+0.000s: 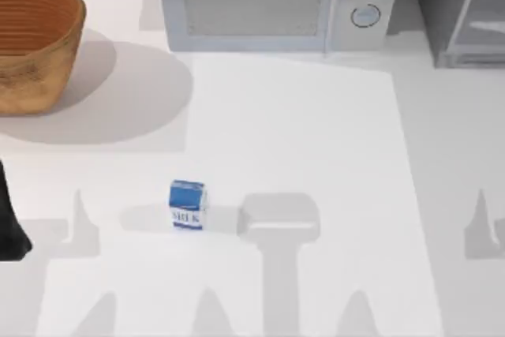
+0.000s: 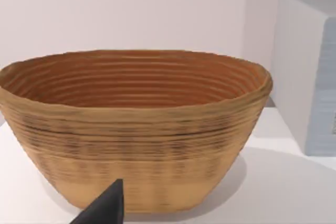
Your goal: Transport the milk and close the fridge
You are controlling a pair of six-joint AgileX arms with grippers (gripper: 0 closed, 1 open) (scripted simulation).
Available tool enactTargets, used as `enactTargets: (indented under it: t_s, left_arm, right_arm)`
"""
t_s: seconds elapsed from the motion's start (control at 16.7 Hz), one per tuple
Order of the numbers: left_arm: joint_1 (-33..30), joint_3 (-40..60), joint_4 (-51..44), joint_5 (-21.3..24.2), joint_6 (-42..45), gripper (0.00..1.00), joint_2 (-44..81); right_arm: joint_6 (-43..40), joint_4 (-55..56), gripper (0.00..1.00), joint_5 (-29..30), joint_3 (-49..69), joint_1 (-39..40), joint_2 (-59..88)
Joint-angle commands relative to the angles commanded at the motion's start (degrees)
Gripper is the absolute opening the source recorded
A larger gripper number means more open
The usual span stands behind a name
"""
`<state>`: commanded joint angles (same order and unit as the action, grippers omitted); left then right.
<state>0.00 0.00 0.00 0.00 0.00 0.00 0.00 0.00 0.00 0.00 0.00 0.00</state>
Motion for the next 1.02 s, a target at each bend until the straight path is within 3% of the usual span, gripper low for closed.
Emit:
enactTargets:
  t_s: [0.18,0.36,1.02]
  left_arm:
    - [0.00,0.00,0.00,0.00,0.00,1.00,0.00]
    - [0.00,0.00,0.00,0.00,0.00,1.00,0.00]
    - [0.00,0.00,0.00,0.00,0.00,1.00,0.00]
  right_arm:
    - [0.04,0.77,1.00,0.77,0.14,0.77,0.67]
    - [0.18,5.91,1.00,6.33,0.91,6.34,5.12]
    - [0.70,36.27,1.00,45.20,1.93,44.94,36.45]
